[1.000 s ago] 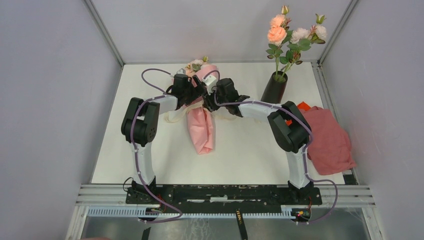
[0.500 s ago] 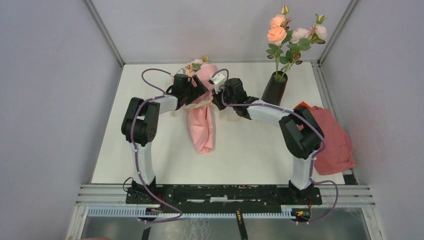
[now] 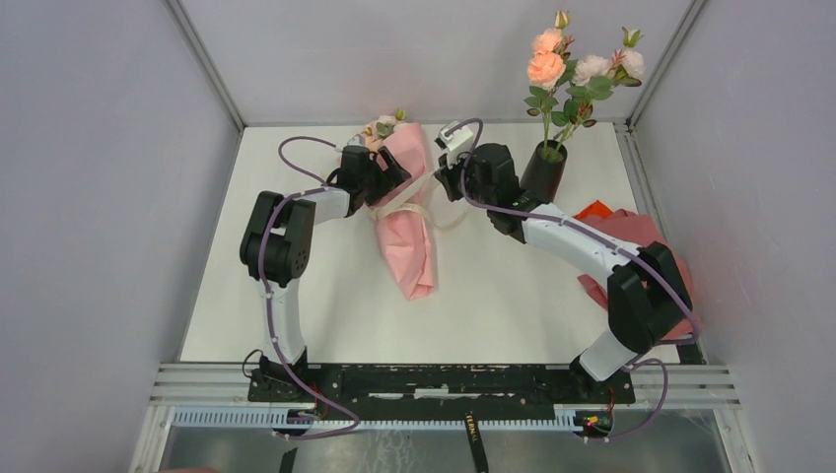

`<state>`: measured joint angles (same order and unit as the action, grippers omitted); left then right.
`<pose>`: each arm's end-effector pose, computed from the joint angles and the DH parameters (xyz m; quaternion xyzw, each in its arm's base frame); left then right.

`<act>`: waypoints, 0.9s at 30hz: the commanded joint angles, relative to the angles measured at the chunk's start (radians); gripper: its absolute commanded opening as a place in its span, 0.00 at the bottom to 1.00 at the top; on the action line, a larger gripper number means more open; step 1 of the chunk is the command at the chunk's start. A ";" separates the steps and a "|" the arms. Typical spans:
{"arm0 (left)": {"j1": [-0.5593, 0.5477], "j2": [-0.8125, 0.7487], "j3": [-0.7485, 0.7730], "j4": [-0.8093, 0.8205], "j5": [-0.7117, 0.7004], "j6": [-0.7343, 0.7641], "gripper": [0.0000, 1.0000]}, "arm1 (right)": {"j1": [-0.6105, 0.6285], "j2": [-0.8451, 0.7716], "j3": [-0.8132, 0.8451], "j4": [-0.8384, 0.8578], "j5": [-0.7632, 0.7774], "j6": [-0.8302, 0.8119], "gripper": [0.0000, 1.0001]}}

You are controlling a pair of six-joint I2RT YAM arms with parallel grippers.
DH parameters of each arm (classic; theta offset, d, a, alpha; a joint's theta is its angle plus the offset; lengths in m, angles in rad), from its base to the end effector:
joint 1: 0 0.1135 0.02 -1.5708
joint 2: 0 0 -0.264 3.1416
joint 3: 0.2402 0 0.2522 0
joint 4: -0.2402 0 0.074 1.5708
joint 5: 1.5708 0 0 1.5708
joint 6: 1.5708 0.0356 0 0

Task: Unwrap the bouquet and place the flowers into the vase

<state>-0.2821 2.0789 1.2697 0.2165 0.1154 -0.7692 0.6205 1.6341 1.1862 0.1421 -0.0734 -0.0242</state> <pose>0.4326 -0.1297 0.1472 -0.1862 0.8618 -0.2794 0.3801 0.3141 0.2277 0.2920 -0.2759 0.7576 0.2018 0.5560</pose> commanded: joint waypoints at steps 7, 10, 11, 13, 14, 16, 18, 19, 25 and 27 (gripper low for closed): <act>0.026 0.060 -0.024 -0.087 -0.032 0.015 1.00 | -0.003 -0.217 -0.054 0.007 0.112 -0.044 0.00; 0.026 0.060 -0.024 -0.086 -0.030 0.015 1.00 | -0.010 -0.289 -0.033 -0.025 0.174 -0.063 0.00; 0.026 0.060 -0.024 -0.086 -0.030 0.015 1.00 | -0.016 -0.307 -0.016 -0.045 0.196 -0.074 0.00; 0.026 0.058 -0.025 -0.086 -0.029 0.016 1.00 | -0.037 -0.336 0.034 -0.092 0.226 -0.092 0.00; 0.025 0.057 -0.026 -0.086 -0.028 0.016 1.00 | -0.052 -0.351 0.061 -0.113 0.245 -0.100 0.00; 0.026 0.054 -0.027 -0.085 -0.028 0.018 1.00 | -0.082 -0.376 0.134 -0.153 0.279 -0.129 0.00; 0.026 0.048 -0.030 -0.083 -0.024 0.016 1.00 | -0.110 -0.398 0.240 -0.206 0.329 -0.156 0.00; 0.026 0.046 -0.032 -0.082 -0.023 0.016 1.00 | -0.127 -0.408 0.285 -0.226 0.337 -0.167 0.00; 0.026 0.039 -0.040 -0.051 -0.001 0.004 1.00 | -0.190 -0.443 0.521 -0.301 0.358 -0.216 0.00; 0.026 0.043 -0.043 -0.032 0.012 -0.007 1.00 | -0.203 -0.443 0.579 -0.328 0.377 -0.231 0.00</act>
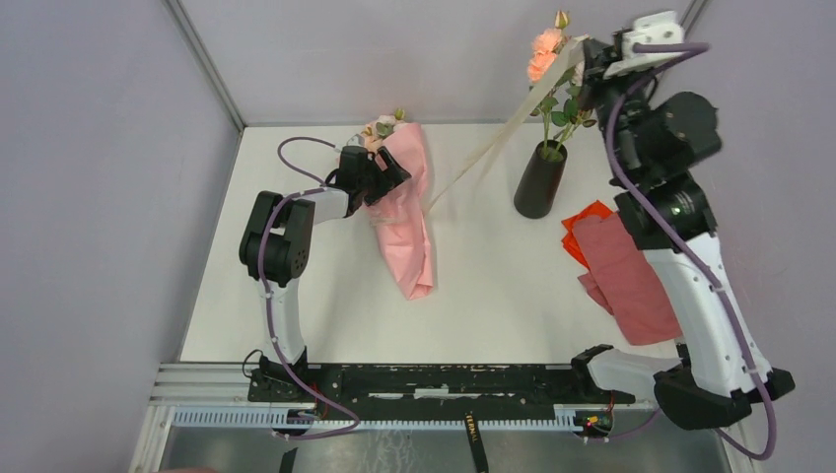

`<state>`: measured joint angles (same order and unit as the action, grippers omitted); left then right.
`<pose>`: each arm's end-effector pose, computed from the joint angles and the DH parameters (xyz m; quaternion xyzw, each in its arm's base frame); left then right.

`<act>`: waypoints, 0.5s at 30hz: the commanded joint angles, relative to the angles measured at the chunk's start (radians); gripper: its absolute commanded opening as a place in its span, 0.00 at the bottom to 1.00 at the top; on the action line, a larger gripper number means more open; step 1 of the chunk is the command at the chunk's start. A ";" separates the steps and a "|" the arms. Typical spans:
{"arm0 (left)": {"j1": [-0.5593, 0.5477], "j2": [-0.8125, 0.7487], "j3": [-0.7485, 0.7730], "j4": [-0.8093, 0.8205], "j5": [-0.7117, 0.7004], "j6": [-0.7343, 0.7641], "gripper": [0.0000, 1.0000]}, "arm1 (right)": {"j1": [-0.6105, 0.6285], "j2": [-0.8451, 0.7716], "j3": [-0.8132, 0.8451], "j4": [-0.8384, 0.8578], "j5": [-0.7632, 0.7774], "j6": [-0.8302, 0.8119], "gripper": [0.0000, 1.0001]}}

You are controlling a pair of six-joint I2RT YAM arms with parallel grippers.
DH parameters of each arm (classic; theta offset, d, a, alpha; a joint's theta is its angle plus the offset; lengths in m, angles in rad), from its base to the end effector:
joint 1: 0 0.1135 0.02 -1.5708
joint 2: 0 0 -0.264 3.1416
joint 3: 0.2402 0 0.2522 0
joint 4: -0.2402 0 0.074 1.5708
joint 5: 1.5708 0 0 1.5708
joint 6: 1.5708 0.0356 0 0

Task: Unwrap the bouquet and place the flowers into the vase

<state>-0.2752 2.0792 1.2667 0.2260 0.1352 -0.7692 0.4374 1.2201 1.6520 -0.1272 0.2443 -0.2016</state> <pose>0.4332 -0.1273 0.1470 -0.1840 0.8604 -0.2868 0.3789 0.2122 0.0897 0.5510 -0.0912 0.5883 0.0225 0.8031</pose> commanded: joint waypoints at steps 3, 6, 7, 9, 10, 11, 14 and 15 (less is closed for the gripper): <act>0.019 0.046 -0.041 -0.030 -0.005 -0.010 1.00 | -0.027 -0.033 0.140 -0.069 0.033 -0.049 0.00; 0.018 0.042 -0.043 -0.029 -0.011 -0.003 1.00 | -0.028 -0.034 0.095 -0.064 -0.032 -0.016 0.00; 0.018 0.041 -0.043 -0.030 -0.013 0.000 1.00 | -0.027 -0.038 0.051 -0.049 -0.048 -0.004 0.00; 0.018 0.036 -0.049 -0.030 -0.016 0.001 1.00 | -0.026 -0.048 -0.039 -0.014 -0.078 0.026 0.00; 0.018 0.034 -0.052 -0.029 -0.017 0.002 1.00 | -0.029 -0.052 -0.079 0.000 -0.094 0.037 0.00; 0.019 0.035 -0.053 -0.027 -0.017 0.002 1.00 | -0.028 -0.058 -0.127 0.017 -0.123 0.053 0.00; 0.018 0.041 -0.052 -0.025 -0.016 0.002 1.00 | -0.026 -0.062 -0.264 0.064 -0.236 0.109 0.00; 0.016 0.046 -0.051 -0.024 -0.015 0.001 1.00 | -0.025 -0.063 -0.313 0.090 -0.255 0.130 0.00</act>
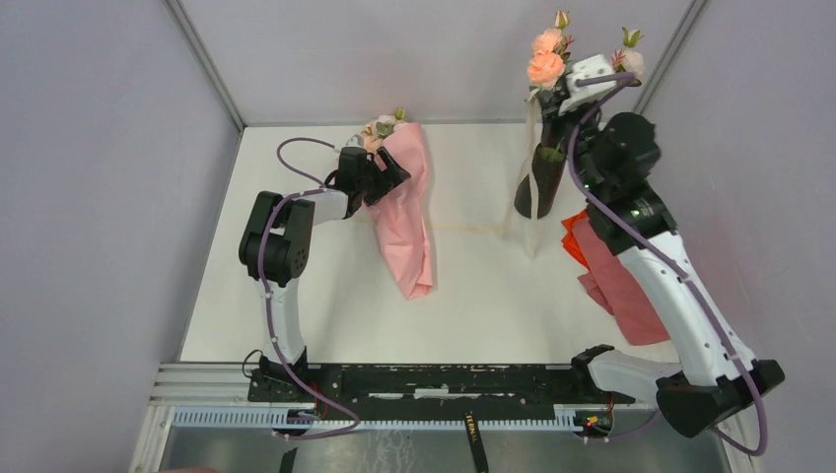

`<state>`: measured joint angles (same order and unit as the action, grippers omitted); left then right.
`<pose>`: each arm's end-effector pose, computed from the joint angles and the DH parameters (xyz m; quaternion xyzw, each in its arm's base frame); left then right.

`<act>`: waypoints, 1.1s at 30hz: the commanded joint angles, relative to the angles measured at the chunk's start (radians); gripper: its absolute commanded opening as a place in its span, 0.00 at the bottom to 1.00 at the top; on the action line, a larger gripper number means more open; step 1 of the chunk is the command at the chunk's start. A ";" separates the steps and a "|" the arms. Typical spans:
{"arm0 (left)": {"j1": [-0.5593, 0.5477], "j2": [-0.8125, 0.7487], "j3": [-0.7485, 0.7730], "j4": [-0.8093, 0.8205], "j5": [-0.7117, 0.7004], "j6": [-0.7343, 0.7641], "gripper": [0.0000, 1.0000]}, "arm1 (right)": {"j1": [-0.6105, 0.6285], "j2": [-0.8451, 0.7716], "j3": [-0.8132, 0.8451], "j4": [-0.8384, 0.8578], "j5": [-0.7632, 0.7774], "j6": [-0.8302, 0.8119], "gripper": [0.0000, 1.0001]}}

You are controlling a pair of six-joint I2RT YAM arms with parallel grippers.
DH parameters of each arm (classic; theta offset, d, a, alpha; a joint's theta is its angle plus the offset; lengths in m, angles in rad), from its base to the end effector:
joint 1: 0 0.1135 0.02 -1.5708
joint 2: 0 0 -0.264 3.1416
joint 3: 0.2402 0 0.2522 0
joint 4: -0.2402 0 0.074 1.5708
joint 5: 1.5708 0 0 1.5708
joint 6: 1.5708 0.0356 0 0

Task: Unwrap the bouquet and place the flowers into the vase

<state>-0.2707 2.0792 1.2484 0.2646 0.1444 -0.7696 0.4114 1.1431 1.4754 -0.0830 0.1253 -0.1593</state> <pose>0.4324 -0.1253 0.1451 -0.1822 0.8557 -0.2935 0.3853 0.2111 0.0873 0.5173 -0.1250 0.6017 0.0609 0.7866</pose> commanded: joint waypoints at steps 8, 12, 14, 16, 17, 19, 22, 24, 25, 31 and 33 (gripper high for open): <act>0.013 0.049 -0.040 -0.063 -0.027 0.003 1.00 | 0.006 0.037 -0.489 0.186 -0.183 0.146 0.00; 0.014 0.060 -0.035 -0.055 -0.022 -0.003 1.00 | 0.012 0.076 -0.543 0.212 -0.230 0.154 0.00; 0.013 0.063 -0.036 -0.054 -0.023 -0.003 1.00 | 0.018 0.110 -0.574 0.226 -0.233 0.157 0.00; 0.014 0.064 -0.041 -0.053 -0.024 -0.003 1.00 | 0.022 0.146 -0.601 0.242 -0.225 0.158 0.00; 0.013 0.064 -0.042 -0.053 -0.025 -0.002 1.00 | 0.024 0.164 -0.610 0.245 -0.215 0.159 0.00; 0.013 0.065 -0.044 -0.053 -0.025 0.000 1.00 | 0.027 0.201 -0.625 0.249 -0.191 0.158 0.00; 0.014 0.066 -0.044 -0.052 -0.026 0.000 1.00 | 0.029 0.247 -0.642 0.254 -0.157 0.158 0.00; 0.013 0.067 -0.043 -0.051 -0.021 -0.002 1.00 | 0.030 0.276 -0.652 0.256 -0.132 0.157 0.00; 0.013 0.068 -0.043 -0.050 -0.022 -0.003 1.00 | 0.029 0.293 -0.656 0.257 -0.131 0.157 0.00; 0.014 0.073 -0.047 -0.047 -0.022 -0.002 1.00 | 0.031 0.327 -0.657 0.261 -0.097 0.191 0.00; 0.014 0.071 -0.045 -0.053 -0.032 0.002 1.00 | 0.038 0.265 -0.665 0.257 -0.081 0.188 0.00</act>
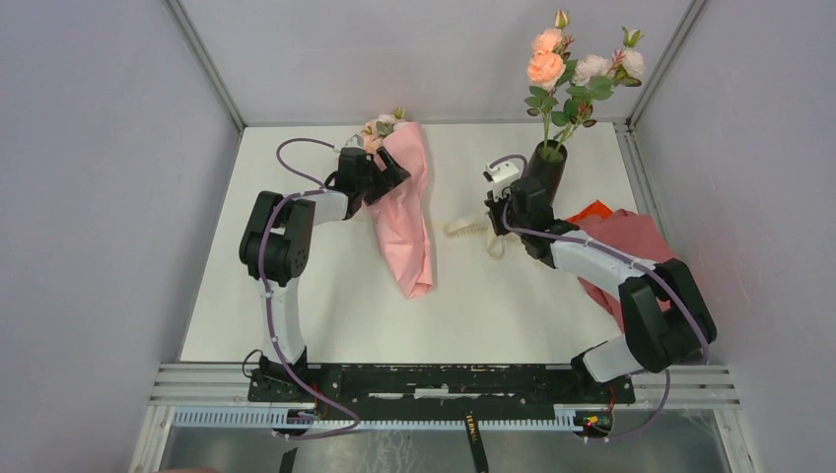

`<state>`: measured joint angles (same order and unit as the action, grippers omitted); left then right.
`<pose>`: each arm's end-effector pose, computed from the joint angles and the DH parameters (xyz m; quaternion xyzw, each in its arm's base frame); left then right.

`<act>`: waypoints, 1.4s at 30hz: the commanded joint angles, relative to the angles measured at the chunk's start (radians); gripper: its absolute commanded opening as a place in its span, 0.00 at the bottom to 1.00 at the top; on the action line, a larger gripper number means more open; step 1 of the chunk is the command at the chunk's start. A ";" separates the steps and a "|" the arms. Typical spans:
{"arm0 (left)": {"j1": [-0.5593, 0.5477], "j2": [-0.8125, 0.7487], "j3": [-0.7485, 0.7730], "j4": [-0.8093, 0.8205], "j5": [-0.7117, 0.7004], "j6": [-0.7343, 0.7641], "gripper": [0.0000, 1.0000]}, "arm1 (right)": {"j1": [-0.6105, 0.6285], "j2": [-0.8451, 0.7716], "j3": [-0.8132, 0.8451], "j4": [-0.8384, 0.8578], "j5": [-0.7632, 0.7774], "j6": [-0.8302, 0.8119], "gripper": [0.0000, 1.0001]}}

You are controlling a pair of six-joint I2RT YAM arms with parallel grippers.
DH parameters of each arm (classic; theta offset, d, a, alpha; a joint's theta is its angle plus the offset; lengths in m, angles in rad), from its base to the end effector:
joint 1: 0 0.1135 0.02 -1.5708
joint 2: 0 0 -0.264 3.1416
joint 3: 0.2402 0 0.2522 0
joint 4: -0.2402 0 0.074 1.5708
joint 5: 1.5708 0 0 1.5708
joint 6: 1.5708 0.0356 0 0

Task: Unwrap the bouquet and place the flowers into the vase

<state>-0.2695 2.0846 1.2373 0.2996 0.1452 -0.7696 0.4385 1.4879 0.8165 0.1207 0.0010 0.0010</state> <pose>0.4325 -0.1248 0.1427 -0.1808 0.8514 -0.2973 0.3924 0.2903 0.1361 0.2138 -0.1891 0.8520 0.1060 0.4766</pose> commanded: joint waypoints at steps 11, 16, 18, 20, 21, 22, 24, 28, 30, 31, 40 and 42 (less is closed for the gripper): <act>0.012 0.027 -0.039 -0.061 0.028 -0.004 1.00 | -0.008 -0.383 0.566 -0.252 0.359 -0.157 0.00; 0.012 -0.020 -0.059 -0.058 0.030 0.001 1.00 | -0.010 -0.408 0.722 -0.249 0.393 -0.232 0.00; 0.011 -0.035 -0.069 -0.060 0.021 0.007 1.00 | -0.010 -0.423 0.724 -0.234 0.413 -0.258 0.00; 0.012 -0.044 -0.075 -0.063 0.014 0.010 1.00 | -0.009 -0.451 0.695 -0.191 0.454 -0.290 0.00; 0.013 -0.046 -0.076 -0.064 0.013 0.010 1.00 | -0.010 -0.472 0.671 -0.156 0.482 -0.303 0.00; 0.012 -0.049 -0.075 -0.064 0.013 0.011 1.00 | -0.010 -0.494 0.649 -0.130 0.514 -0.322 0.00; 0.012 -0.047 -0.067 -0.070 0.011 0.015 1.00 | -0.009 -0.535 0.631 -0.055 0.557 -0.358 0.00; 0.011 -0.050 -0.064 -0.081 -0.001 0.026 1.00 | -0.009 -0.564 0.690 -0.008 0.606 -0.442 0.00; 0.012 -0.051 -0.063 -0.087 -0.006 0.033 1.00 | -0.010 -0.566 0.729 0.007 0.631 -0.485 0.00; 0.012 -0.055 -0.059 -0.097 -0.018 0.041 1.00 | -0.009 -0.568 0.742 0.018 0.644 -0.510 0.00; 0.162 -0.111 -0.080 -0.137 -0.017 0.059 1.00 | -0.009 -0.575 0.854 0.037 0.698 -0.659 0.00; 0.163 -0.127 -0.084 -0.147 -0.029 0.069 1.00 | -0.008 -0.579 0.844 0.029 0.685 -0.656 0.00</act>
<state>-0.1589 2.0113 1.1839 0.2218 0.1524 -0.7536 0.4309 0.9096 1.6466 0.1436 0.6544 -0.5877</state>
